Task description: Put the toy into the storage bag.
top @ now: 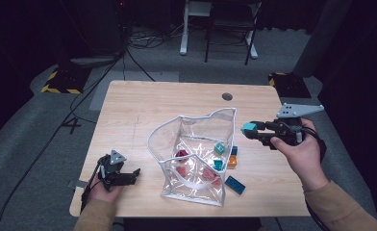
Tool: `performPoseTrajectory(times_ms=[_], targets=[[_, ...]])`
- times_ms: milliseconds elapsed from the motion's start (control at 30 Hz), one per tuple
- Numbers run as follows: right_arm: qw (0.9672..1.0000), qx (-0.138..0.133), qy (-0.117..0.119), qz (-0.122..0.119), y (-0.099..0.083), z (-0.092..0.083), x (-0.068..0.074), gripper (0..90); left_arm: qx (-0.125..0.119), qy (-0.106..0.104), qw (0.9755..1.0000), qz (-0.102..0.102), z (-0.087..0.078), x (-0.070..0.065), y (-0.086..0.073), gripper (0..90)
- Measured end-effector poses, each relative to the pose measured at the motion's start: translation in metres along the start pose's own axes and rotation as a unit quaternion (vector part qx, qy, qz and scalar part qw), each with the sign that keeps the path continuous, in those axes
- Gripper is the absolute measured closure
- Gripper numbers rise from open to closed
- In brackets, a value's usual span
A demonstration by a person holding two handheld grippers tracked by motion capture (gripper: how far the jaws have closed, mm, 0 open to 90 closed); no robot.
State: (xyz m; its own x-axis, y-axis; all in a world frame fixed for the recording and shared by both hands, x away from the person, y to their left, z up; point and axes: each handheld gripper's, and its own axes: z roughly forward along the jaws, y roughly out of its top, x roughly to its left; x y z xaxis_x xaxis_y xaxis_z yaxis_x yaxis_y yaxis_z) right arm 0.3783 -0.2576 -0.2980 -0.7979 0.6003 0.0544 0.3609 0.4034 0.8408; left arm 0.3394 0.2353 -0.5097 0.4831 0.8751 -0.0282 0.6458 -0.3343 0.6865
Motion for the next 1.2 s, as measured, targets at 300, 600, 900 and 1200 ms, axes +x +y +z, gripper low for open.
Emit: performPoseTrajectory(times_ms=[300, 600, 900, 1200], targets=[[0.9997, -0.003, 0.017, -0.015, 0.023, 0.013, 0.01, 59.0, 0.0, 0.0, 1.0, 0.0, 0.0, 0.0, 0.0, 12.1], [0.999, -0.001, 0.036, -0.025, 0.041, 0.032, 0.022, 59.0, 0.0, 0.0, 1.0, 0.001, 0.0, 0.0, 0.0, 12.1], [0.998, -0.003, 0.056, -0.029, 0.056, 0.05, 0.031, 59.0, 0.0, 0.0, 1.0, 0.0, 0.0, 0.0, 0.0, 12.1], [0.9973, -0.002, 0.067, -0.03, 0.065, 0.065, 0.035, 59.0, 0.0, 0.0, 1.0, 0.0, 0.0, 0.0, 0.0, 12.1]])
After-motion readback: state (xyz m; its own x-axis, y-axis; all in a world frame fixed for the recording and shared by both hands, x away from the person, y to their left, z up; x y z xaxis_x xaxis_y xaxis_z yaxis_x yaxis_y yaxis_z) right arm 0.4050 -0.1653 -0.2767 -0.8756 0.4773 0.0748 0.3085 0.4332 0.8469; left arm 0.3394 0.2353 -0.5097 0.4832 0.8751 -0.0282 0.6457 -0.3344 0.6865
